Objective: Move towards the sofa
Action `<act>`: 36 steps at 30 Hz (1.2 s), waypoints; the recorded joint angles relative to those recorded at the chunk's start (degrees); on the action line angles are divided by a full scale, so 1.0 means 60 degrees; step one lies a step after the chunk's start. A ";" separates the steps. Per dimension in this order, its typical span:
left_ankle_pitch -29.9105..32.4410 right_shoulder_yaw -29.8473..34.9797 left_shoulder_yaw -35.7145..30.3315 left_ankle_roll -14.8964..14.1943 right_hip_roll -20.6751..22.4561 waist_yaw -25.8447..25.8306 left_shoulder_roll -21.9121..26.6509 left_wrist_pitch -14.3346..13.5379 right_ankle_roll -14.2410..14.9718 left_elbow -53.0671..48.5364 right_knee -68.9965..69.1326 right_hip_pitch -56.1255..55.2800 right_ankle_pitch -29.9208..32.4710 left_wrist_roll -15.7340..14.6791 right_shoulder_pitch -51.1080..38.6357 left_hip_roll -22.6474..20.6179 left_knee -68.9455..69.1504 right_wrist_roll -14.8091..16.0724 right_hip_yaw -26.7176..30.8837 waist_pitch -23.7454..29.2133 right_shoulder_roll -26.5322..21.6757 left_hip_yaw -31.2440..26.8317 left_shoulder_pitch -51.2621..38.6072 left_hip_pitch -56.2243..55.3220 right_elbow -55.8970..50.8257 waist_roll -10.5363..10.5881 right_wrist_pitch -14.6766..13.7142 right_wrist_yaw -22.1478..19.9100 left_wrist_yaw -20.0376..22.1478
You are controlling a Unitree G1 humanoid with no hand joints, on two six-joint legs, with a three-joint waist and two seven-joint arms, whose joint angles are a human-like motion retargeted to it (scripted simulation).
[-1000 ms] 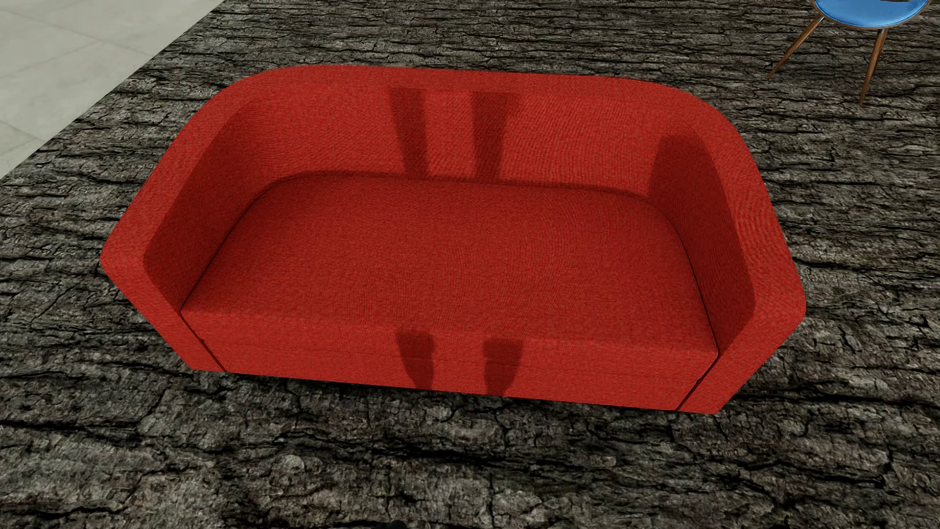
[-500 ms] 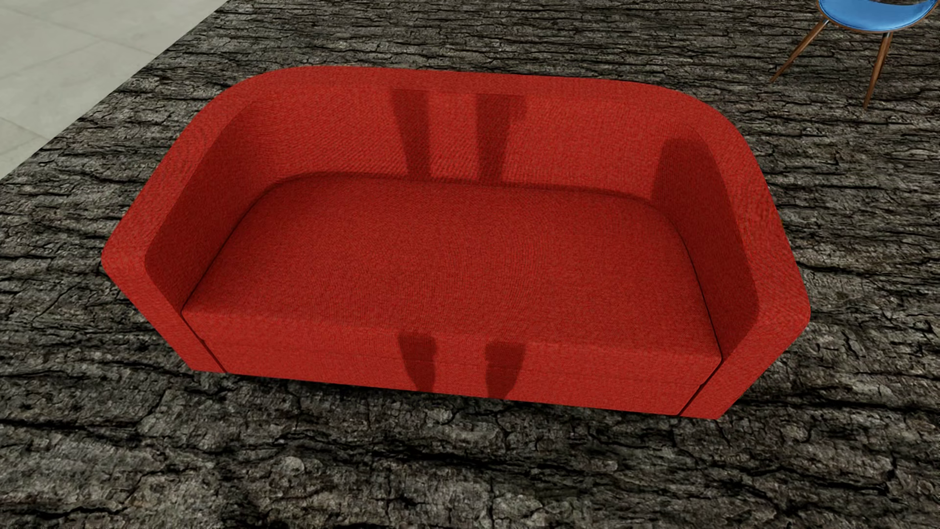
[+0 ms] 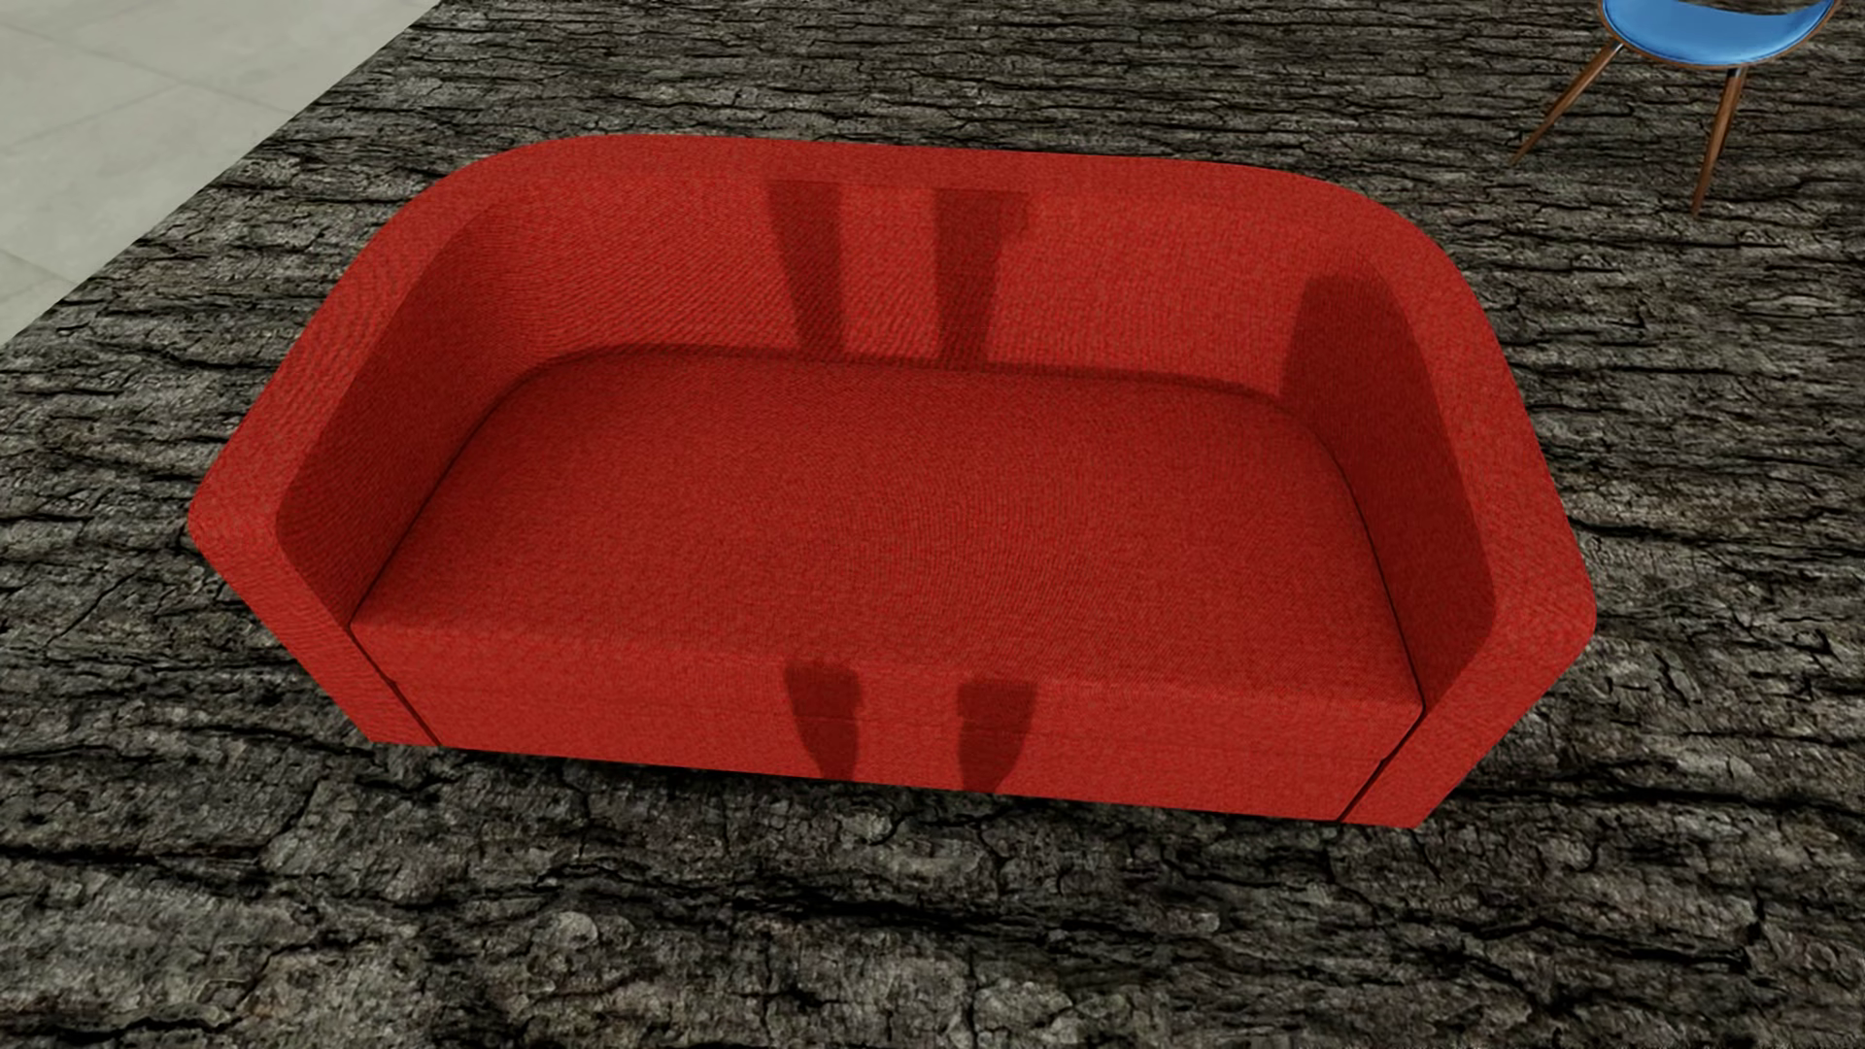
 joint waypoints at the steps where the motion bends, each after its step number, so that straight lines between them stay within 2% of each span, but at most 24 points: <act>1: -0.0003 0.0007 -0.0045 0.0003 -0.0004 -0.0002 0.0016 0.0006 0.0002 0.0003 0.0005 -0.0001 -0.0004 -0.0014 0.0011 -0.0004 0.0002 0.0003 0.0000 0.0004 -0.0008 0.0000 0.0011 0.0001 0.0004 0.0001 -0.0004 -0.0007 -0.0016; 20: 0.0002 -0.0019 -0.0257 0.0053 -0.0056 -0.0019 0.0211 0.0036 0.0064 0.0010 0.0199 -0.0121 -0.0027 -0.0322 0.0276 -0.0047 0.0006 0.0194 0.0007 0.0164 0.0008 0.0018 -0.0051 -0.0020 -0.0172 0.0032 0.0232 -0.0190 0.0084; 36: -0.0036 0.0309 -0.0522 0.0037 -0.0015 -0.0011 0.0313 0.0015 0.0068 0.0072 0.0286 -0.0152 -0.0017 -0.0297 0.0074 0.0001 0.0020 0.0191 0.0025 0.0133 -0.0044 0.0064 -0.0128 0.0000 -0.0120 0.0002 0.0238 -0.0110 0.0087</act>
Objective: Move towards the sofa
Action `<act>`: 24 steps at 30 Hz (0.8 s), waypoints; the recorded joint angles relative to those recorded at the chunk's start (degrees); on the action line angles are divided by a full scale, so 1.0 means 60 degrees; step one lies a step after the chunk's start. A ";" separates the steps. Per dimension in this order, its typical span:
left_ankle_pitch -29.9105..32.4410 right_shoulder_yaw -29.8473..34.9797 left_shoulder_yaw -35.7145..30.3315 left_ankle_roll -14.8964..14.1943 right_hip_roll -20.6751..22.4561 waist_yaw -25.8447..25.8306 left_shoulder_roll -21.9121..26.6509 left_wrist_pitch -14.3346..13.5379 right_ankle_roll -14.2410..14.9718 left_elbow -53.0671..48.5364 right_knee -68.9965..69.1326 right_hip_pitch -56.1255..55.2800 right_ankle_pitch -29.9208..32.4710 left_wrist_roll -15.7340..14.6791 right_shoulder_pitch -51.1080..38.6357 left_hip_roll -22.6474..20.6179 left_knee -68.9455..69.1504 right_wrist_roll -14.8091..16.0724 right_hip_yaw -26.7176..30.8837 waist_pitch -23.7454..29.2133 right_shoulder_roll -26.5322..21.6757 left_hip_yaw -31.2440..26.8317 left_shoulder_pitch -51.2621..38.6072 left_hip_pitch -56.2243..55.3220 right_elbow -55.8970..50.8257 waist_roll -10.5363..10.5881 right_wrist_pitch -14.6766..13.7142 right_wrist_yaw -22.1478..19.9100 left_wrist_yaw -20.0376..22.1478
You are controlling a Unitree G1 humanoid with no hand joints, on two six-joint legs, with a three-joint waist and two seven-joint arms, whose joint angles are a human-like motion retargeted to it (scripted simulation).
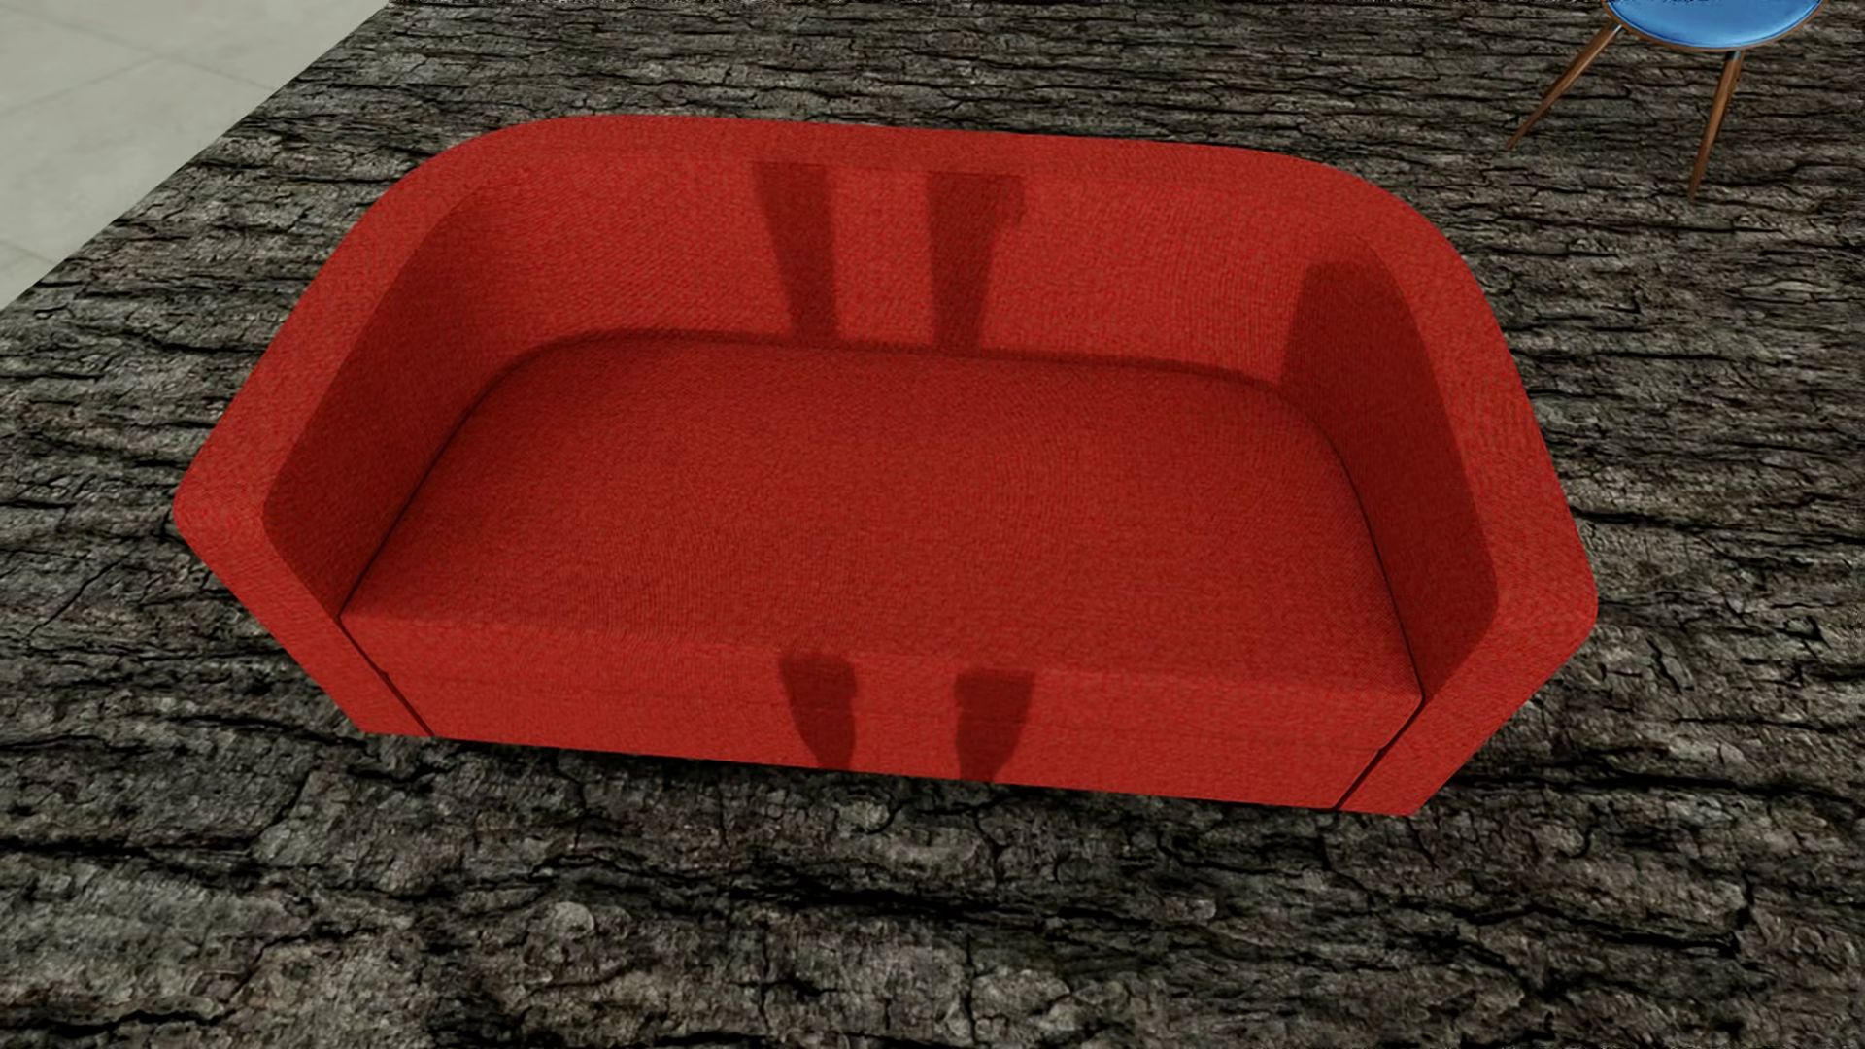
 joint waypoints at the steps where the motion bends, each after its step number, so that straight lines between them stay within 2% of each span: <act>1: -0.0010 -0.0004 -0.0019 -0.0004 0.0010 -0.0005 0.0006 0.0002 -0.0011 0.0018 0.0017 -0.0005 -0.0008 0.0003 -0.0028 0.0009 0.0003 0.0011 0.0016 -0.0005 0.0004 0.0016 -0.0014 0.0006 -0.0005 -0.0003 0.0003 -0.0009 -0.0005; 11: -0.0081 -0.0380 0.0308 -0.0034 0.0079 -0.0039 -0.0195 0.0212 -0.0078 -0.0167 0.0113 0.0008 -0.0049 -0.0199 -0.0154 0.0067 0.0022 0.0004 0.0133 -0.0002 0.0054 0.0140 0.0084 0.0087 0.0059 -0.0019 -0.0224 0.0055 0.0056; 18: -0.0099 -0.0617 0.0285 -0.0037 0.0071 -0.0025 -0.0359 0.0190 -0.0149 -0.0147 0.0167 0.0053 -0.0102 -0.0041 -0.0078 0.0062 0.0087 -0.0104 0.0088 0.0062 0.0087 0.0106 0.0113 0.0108 -0.0009 -0.0032 -0.0267 0.0098 0.0075; 24: -0.0080 -0.0495 0.0277 -0.0061 0.0072 -0.0037 -0.0411 0.0292 -0.0186 -0.0167 0.0147 0.0044 -0.0117 -0.0038 -0.0292 0.0058 0.0081 -0.0604 0.0072 0.0169 -0.0083 0.0077 0.0037 0.0086 0.0114 -0.0038 -0.1018 0.1056 -0.0003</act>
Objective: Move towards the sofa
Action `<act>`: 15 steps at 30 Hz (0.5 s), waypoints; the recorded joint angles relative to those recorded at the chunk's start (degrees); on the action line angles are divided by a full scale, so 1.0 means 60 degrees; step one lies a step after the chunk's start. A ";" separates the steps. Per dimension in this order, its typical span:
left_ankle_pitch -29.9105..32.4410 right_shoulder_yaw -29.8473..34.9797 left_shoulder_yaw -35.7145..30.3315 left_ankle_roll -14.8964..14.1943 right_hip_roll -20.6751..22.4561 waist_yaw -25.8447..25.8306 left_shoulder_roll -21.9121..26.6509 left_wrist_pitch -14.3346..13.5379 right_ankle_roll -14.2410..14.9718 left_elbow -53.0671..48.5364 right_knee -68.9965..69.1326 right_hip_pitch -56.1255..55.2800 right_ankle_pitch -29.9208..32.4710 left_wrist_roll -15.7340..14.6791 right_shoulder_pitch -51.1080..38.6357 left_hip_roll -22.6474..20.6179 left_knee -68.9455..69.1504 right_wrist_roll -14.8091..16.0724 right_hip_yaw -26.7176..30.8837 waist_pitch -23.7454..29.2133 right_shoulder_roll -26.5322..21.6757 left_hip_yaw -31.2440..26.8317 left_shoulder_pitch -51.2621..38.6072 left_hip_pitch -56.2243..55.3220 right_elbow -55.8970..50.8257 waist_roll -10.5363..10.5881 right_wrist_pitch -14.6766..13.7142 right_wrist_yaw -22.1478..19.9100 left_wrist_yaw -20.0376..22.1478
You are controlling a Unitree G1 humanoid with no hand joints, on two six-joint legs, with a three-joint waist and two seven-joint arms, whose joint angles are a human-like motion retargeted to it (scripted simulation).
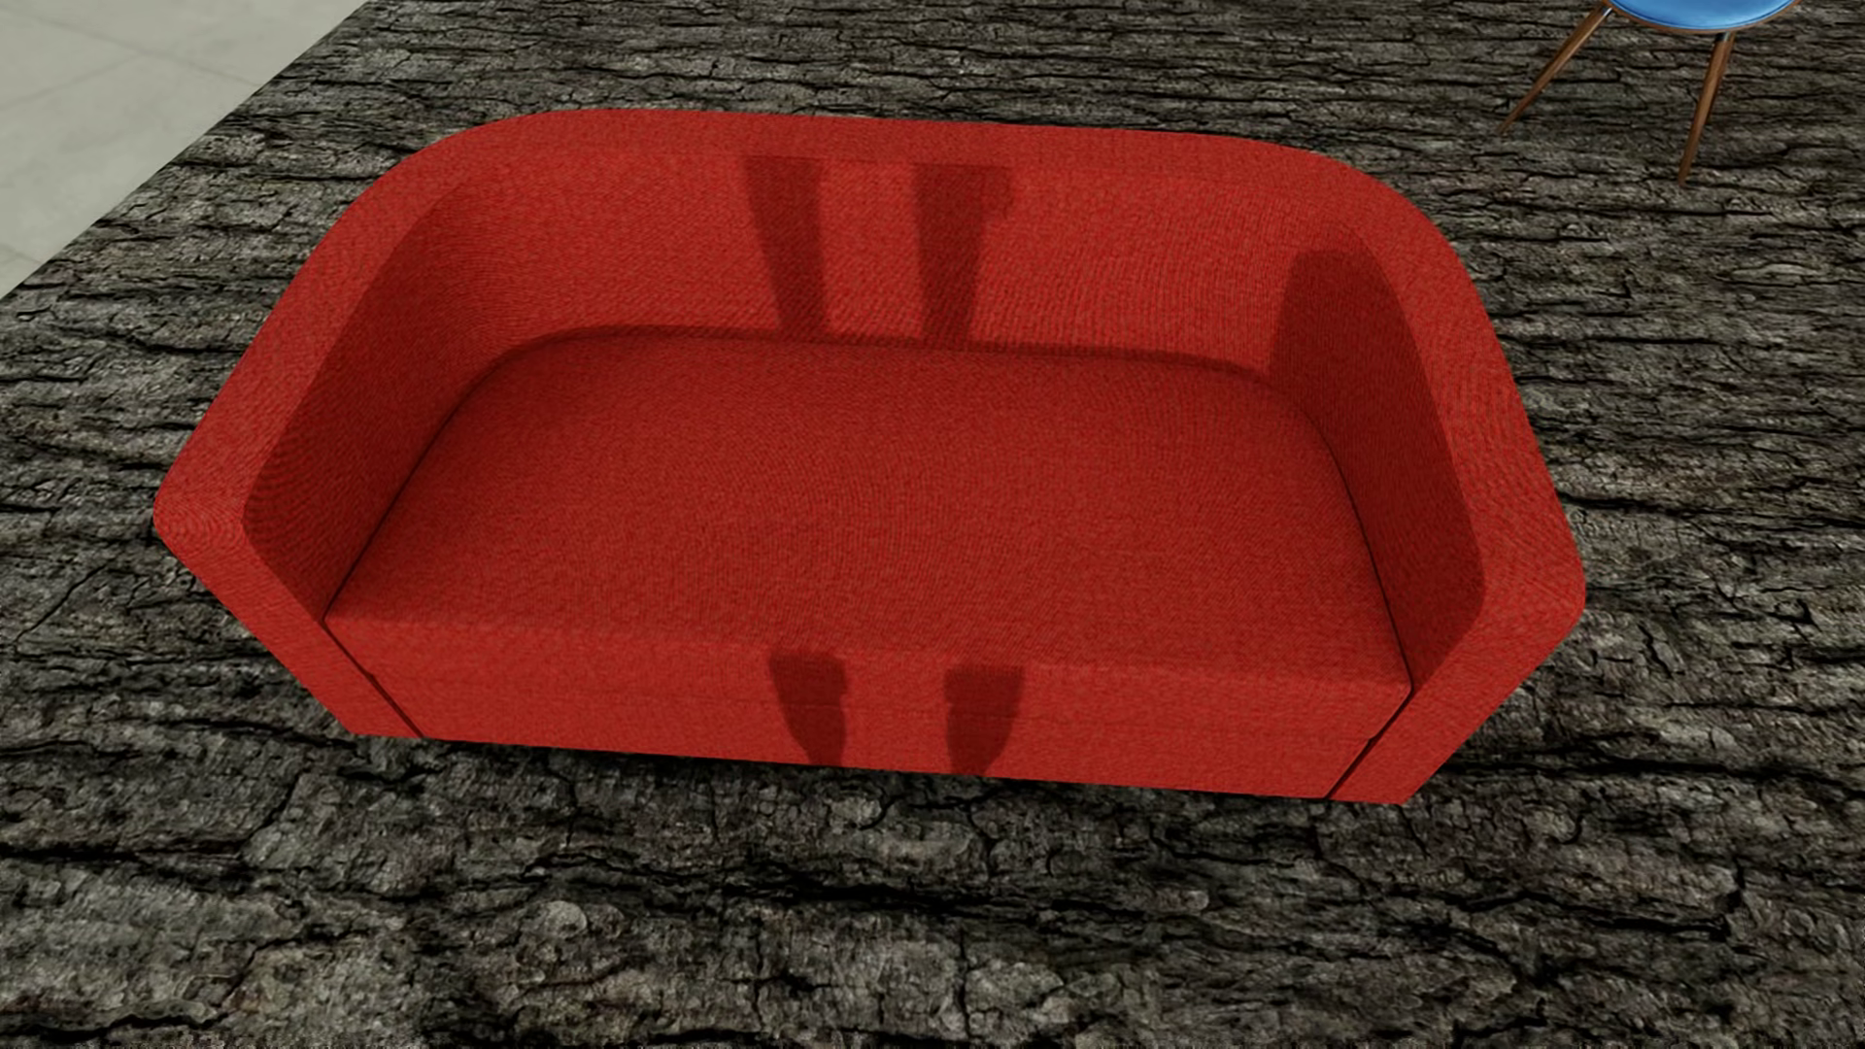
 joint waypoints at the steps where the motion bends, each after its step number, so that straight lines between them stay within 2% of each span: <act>1: 0.0012 -0.0069 -0.0022 -0.0005 0.0004 -0.0002 0.0003 0.0006 0.0002 0.0005 -0.0038 0.0003 0.0013 0.0007 -0.0023 0.0004 -0.0009 -0.0077 -0.0002 0.0010 -0.0006 -0.0003 -0.0012 -0.0012 0.0005 0.0001 -0.0029 0.0067 0.0003; 4: 0.0043 -0.0289 -0.0071 -0.0025 0.0028 -0.0004 -0.0007 0.0022 0.0008 0.0022 -0.0170 0.0011 0.0065 0.0023 0.0019 0.0027 -0.0032 -0.0251 -0.0018 0.0013 0.0091 -0.0020 -0.0060 -0.0060 -0.0039 0.0005 0.0209 -0.0303 0.0020; 7: 0.0052 -0.0465 -0.0098 -0.0048 0.0051 -0.0012 0.0070 -0.0079 0.0006 0.0027 -0.0209 -0.0002 0.0075 0.0012 0.0187 0.0049 -0.0034 -0.0201 -0.0028 0.0009 0.0246 -0.0029 -0.0041 -0.0094 -0.0085 0.0007 0.0433 -0.0652 0.0012; 10: 0.0033 -0.0591 -0.0096 -0.0065 0.0072 -0.0015 0.0112 -0.0103 -0.0004 0.0026 -0.0191 -0.0017 0.0071 -0.0023 0.0248 0.0070 -0.0008 -0.0024 0.0005 0.0000 0.0296 0.0011 -0.0012 -0.0101 -0.0041 0.0009 0.0467 -0.0657 0.0022; 15: 0.0011 -0.0405 -0.0207 -0.0087 0.0108 -0.0029 0.0157 -0.0138 -0.0035 0.0065 -0.0200 -0.0002 0.0088 -0.0019 0.0228 0.0103 0.0014 -0.0110 0.0048 -0.0017 0.0163 0.0062 -0.0028 -0.0092 -0.0020 0.0008 0.0383 -0.0585 -0.0038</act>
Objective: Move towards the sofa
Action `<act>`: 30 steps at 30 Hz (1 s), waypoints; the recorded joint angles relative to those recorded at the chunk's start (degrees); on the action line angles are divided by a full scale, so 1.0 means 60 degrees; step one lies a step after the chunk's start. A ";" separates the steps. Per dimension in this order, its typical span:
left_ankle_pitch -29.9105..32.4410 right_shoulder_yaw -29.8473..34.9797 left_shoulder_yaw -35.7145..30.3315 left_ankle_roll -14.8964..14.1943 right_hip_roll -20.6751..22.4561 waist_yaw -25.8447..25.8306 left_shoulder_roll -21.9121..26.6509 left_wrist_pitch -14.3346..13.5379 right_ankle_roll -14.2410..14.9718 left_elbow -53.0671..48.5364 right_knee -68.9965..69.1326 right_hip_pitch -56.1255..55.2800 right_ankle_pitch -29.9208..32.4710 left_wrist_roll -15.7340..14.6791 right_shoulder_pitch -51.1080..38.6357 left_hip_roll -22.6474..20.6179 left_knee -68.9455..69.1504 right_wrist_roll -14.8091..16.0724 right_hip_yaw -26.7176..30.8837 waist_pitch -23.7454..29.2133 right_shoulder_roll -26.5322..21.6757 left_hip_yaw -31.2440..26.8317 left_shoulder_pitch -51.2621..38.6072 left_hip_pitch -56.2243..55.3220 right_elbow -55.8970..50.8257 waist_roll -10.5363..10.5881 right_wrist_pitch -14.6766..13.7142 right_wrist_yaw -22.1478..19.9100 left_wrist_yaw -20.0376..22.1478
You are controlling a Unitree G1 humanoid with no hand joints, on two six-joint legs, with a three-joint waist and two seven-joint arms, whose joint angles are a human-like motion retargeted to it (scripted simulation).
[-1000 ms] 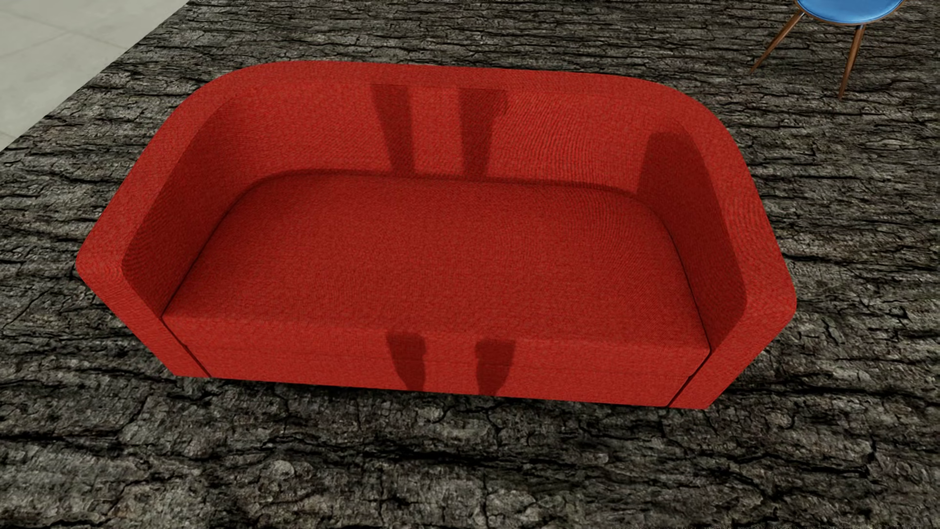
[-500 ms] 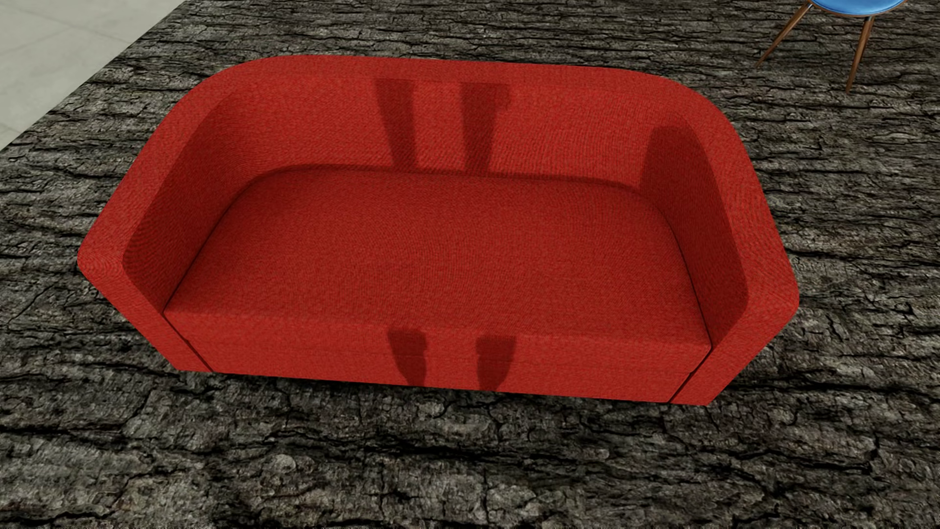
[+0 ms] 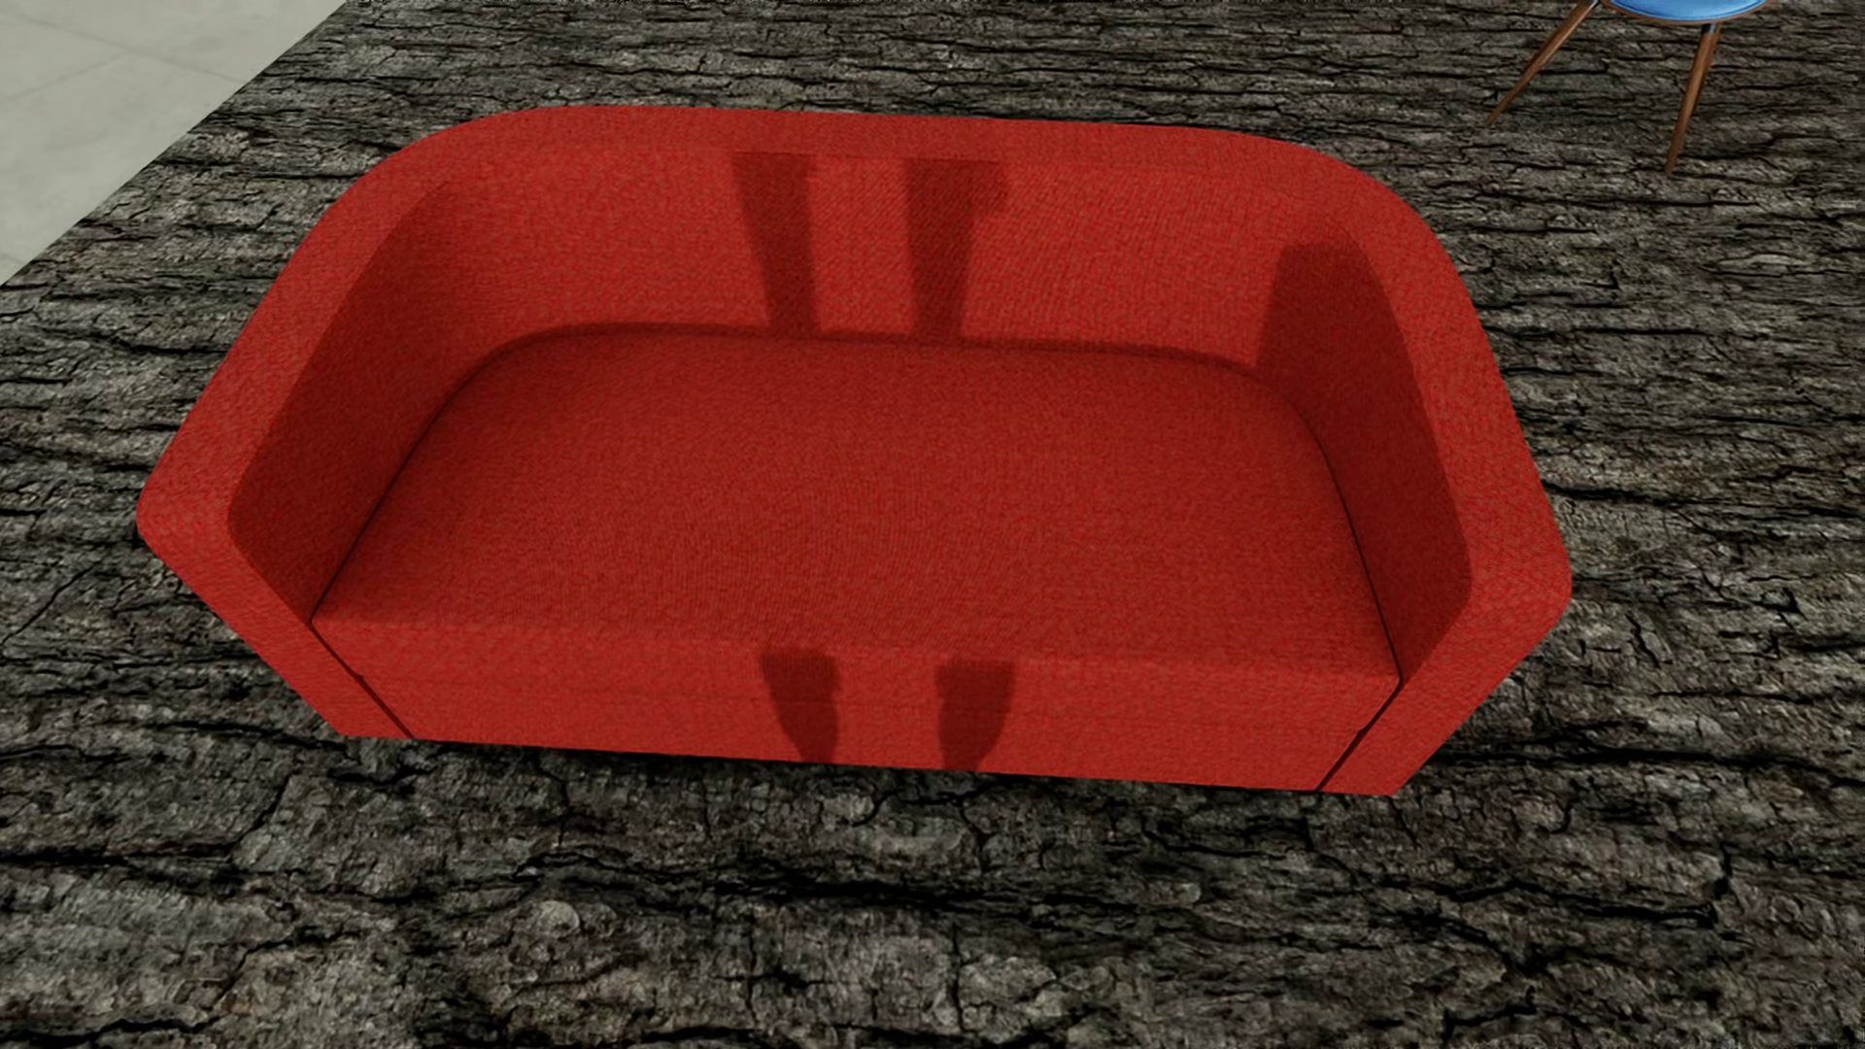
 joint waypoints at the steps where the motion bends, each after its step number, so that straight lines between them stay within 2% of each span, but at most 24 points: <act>1: -0.0001 0.0005 -0.0024 -0.0003 0.0007 -0.0004 0.0006 -0.0007 -0.0004 0.0005 -0.0013 0.0003 0.0010 0.0002 0.0004 0.0007 0.0000 0.0004 0.0004 -0.0003 -0.0007 0.0006 -0.0013 -0.0001 0.0000 0.0000 0.0006 0.0008 -0.0002; 16: -0.0028 0.0046 -0.0279 0.0012 0.0097 -0.0037 0.0163 -0.0061 0.0016 -0.0020 0.0060 -0.0114 0.0093 -0.0132 0.0123 0.0088 -0.0003 0.0074 0.0228 0.0023 -0.0007 0.0276 -0.0076 -0.0014 -0.0061 0.0006 0.0047 -0.0152 -0.0002; 26: -0.0042 0.0108 -0.0171 0.0039 0.0165 -0.0043 0.0206 -0.0035 0.0042 0.0055 0.0026 -0.0135 0.0176 -0.0216 0.0103 0.0146 -0.0051 0.0210 0.0365 0.0028 0.0079 0.0433 -0.0181 0.0007 -0.0210 -0.0005 0.0322 -0.0200 0.0038; 30: -0.0053 -0.0042 -0.0148 0.0060 0.0182 -0.0066 0.0150 0.0030 0.0064 -0.0001 0.0029 -0.0138 0.0190 -0.0220 0.0114 0.0158 -0.0066 0.0225 0.0415 0.0027 0.0075 0.0487 -0.0120 0.0025 -0.0170 -0.0005 0.0229 -0.0267 0.0019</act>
